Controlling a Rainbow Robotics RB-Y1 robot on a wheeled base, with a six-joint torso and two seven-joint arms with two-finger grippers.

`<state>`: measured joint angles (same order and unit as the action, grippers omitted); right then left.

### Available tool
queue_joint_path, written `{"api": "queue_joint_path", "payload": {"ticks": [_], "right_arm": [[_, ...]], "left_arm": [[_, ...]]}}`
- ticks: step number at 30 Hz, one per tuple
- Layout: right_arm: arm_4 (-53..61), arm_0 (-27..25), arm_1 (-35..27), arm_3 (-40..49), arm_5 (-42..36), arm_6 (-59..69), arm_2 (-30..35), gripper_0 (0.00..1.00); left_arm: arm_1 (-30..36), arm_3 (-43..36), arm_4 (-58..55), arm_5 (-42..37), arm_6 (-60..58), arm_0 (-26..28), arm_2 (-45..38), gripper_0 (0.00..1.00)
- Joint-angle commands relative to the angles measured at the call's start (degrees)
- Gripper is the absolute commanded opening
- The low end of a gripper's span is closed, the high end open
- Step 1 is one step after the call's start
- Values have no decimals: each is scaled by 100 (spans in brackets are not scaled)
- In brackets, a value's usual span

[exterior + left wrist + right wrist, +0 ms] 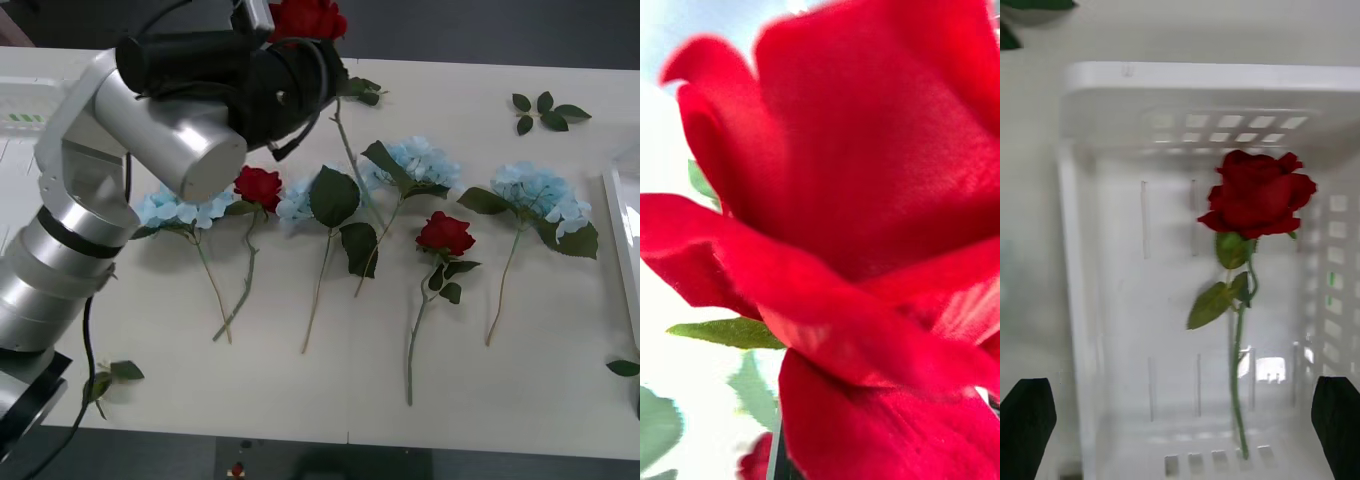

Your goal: Put the red flowers into the right box and the blue flowers into the left box

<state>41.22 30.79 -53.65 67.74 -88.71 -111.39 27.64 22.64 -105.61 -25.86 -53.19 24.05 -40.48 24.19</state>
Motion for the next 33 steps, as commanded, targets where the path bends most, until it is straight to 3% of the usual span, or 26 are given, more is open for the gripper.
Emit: {"api": "queue_joint_path", "payload": {"ticks": [1, 11, 20, 33], "right_arm": [[677, 58, -67, 230, -296, -700, 268, 100], [2320, 58, -67, 230, -1140, -1684, 682, 100], [3709, 58, -49, 230, -1483, -1719, 717, 100], [5142, 366, 285, 230, -1641, -954, 172, 100]], "left_arm": [[-480, -215, 661, 335, -762, -180, 218, 0], [-1420, -197, 2190, 748, -2405, -514, 613, 0], [-1754, 383, 2515, 1592, -2502, -795, 640, 0], [-1737, 383, 2709, 1601, -2546, -742, 789, 0]]}}
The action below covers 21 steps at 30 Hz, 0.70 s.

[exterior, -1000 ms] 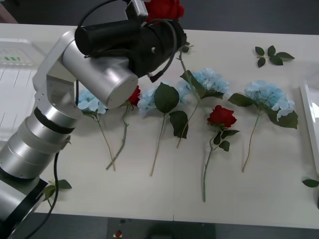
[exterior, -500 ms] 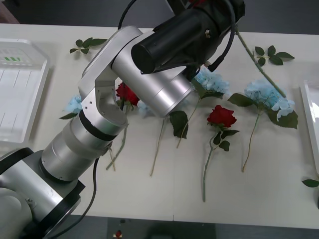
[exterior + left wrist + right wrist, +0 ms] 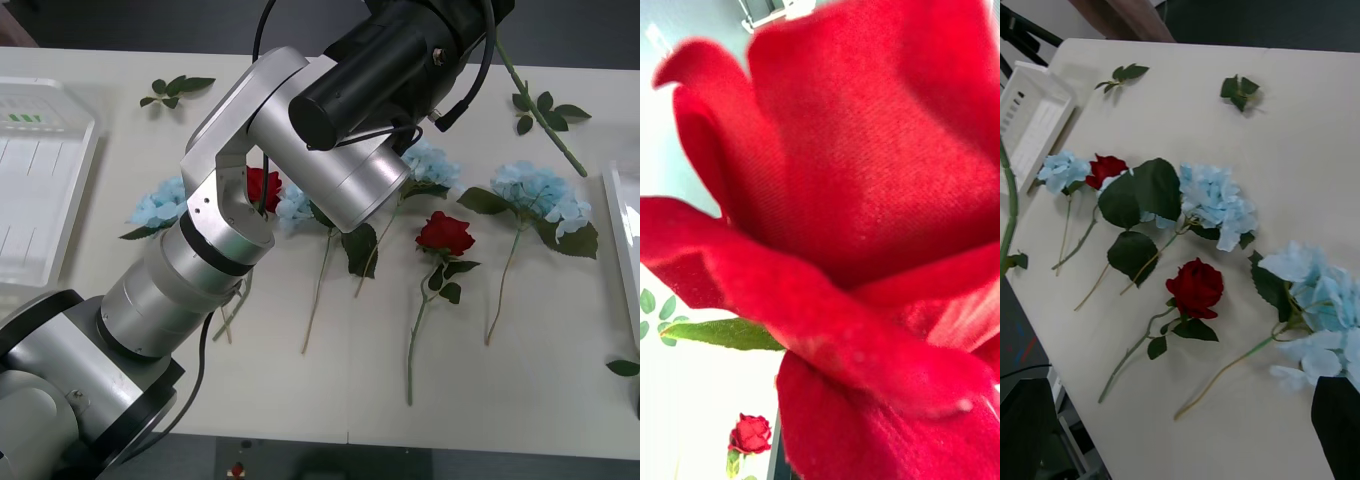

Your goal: Put the red flowers into the right box and the blue flowers into the left box

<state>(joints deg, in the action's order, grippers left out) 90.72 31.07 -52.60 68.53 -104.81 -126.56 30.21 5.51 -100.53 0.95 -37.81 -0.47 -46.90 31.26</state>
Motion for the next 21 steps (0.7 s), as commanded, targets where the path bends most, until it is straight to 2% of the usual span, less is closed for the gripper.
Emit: {"api": "queue_joint_path", "payload": {"ticks": [1, 8, 15, 21], "right_arm": [[218, 443, 250, 152, -48, 721, -139, 100], [376, 936, 637, 152, -48, 1503, -341, 100], [297, 1208, 1050, 152, -40, 2013, -473, 100], [262, 1375, 1489, 152, 356, 2100, -789, 100]], "left_arm": [[-24, -124, 46, 63, -111, -100, 82, 0], [-24, -124, 116, 63, -190, -91, 82, 0], [-6, -124, 213, 63, -199, -91, 73, 0], [-6, -124, 213, 63, -199, -91, 73, 0]]}}
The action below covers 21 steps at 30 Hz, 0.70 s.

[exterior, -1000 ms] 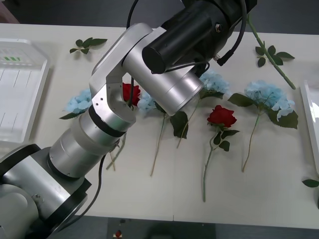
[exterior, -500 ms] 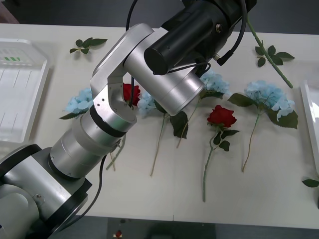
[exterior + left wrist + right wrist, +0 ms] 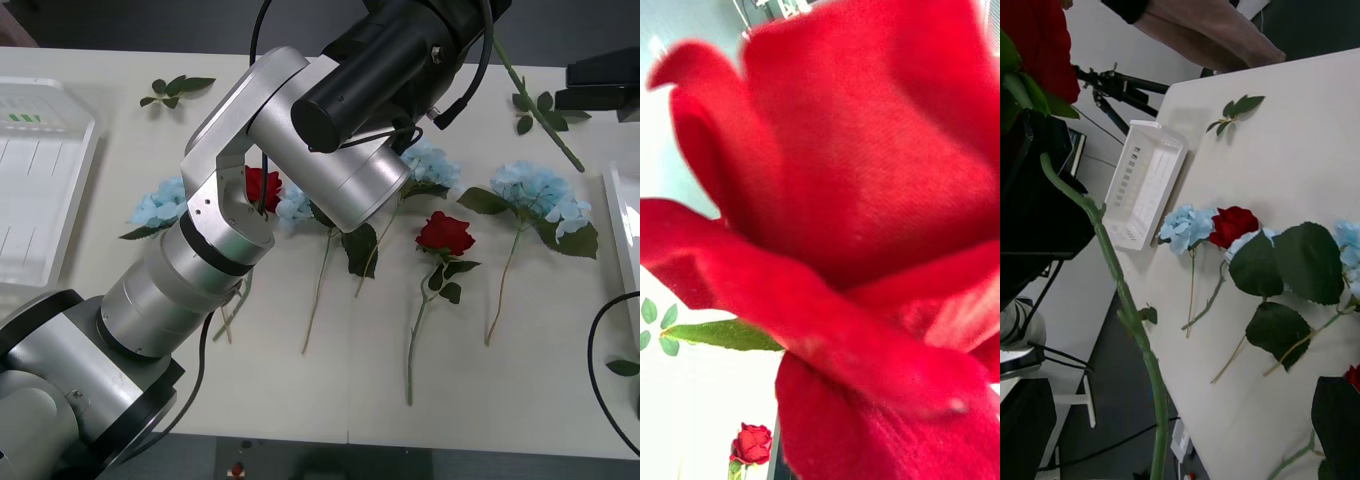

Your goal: Put the red flowers into the right box and the blue flowers into the left box

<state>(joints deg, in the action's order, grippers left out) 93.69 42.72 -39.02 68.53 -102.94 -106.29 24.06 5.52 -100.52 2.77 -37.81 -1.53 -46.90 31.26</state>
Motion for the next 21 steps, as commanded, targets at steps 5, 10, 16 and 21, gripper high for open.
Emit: {"api": "queue_joint_path", "payload": {"ticks": [5, 10, 16, 21], "right_arm": [[-35, 280, 360, 143, 344, 109, -341, 100], [-35, 324, 509, 152, 388, 126, -420, 100], [-26, 359, 597, 152, 388, 197, -473, 21], [-26, 368, 632, 152, 388, 258, -490, 0]], "left_arm": [[-7, -126, 30, 63, -93, -91, 73, 0], [-7, -126, 30, 63, -93, -91, 73, 0], [-7, -126, 30, 63, -93, -91, 73, 0], [-7, -126, 30, 63, -93, -91, 73, 0]]}}
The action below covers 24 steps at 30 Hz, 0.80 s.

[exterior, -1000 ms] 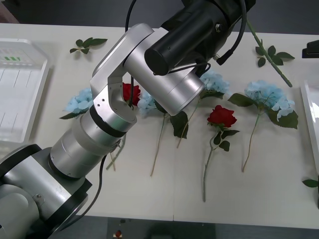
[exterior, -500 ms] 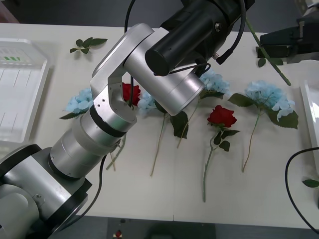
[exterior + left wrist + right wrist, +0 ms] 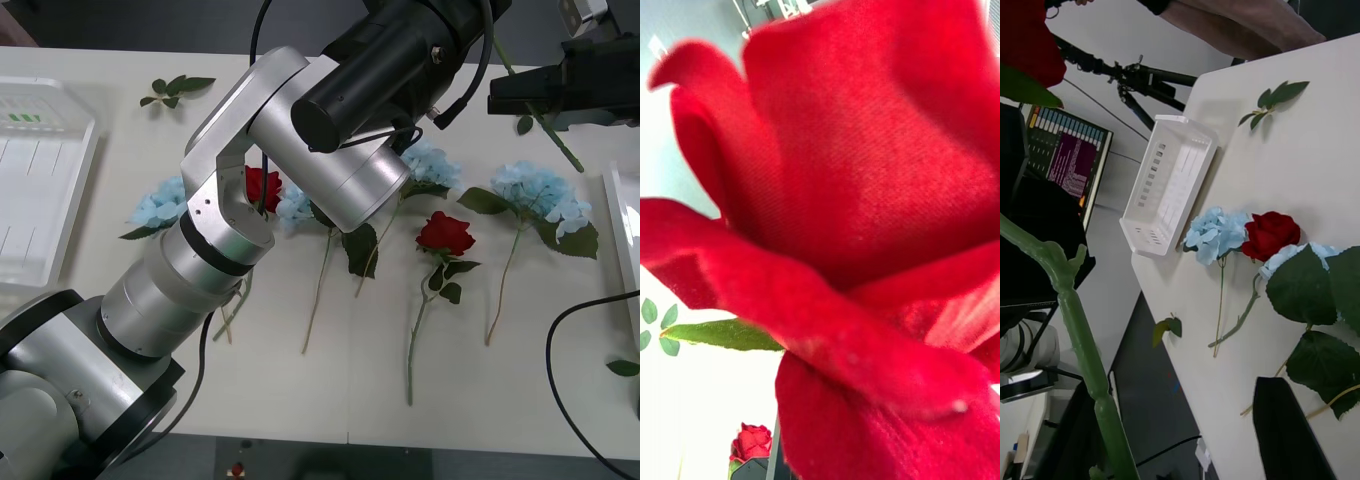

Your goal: Put the red flowers into the right box and the blue flowers into the left box

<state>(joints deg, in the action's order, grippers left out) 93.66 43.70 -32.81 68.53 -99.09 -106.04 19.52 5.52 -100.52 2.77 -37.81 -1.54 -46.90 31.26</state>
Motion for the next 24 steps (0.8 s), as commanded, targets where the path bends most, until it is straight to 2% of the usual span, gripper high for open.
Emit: {"api": "queue_joint_path", "payload": {"ticks": [1, 14, 15, 16, 18, 19, 24], "right_arm": [[-23, 279, 11, 152, 4, 242, -36, 0], [-23, 271, 29, 152, -31, 304, -45, 0], [-23, 271, 29, 152, -23, 312, -36, 0], [-32, 262, 29, 152, -31, 321, -36, 0], [-23, 253, 29, 152, -31, 330, -36, 0], [-23, 244, 38, 152, -31, 339, -45, 0], [-32, 235, 29, 152, -31, 356, -45, 0]], "left_arm": [[-7, -126, 30, 63, -93, -91, 73, 0], [-7, -126, 30, 63, -93, -91, 73, 0], [-7, -126, 30, 63, -93, -91, 73, 3], [-7, -126, 30, 63, -93, -91, 73, 59], [-7, -126, 30, 63, -93, -91, 73, 92], [-7, -126, 30, 63, -93, -91, 73, 100], [-7, -126, 30, 63, -93, -91, 73, 100]]}}
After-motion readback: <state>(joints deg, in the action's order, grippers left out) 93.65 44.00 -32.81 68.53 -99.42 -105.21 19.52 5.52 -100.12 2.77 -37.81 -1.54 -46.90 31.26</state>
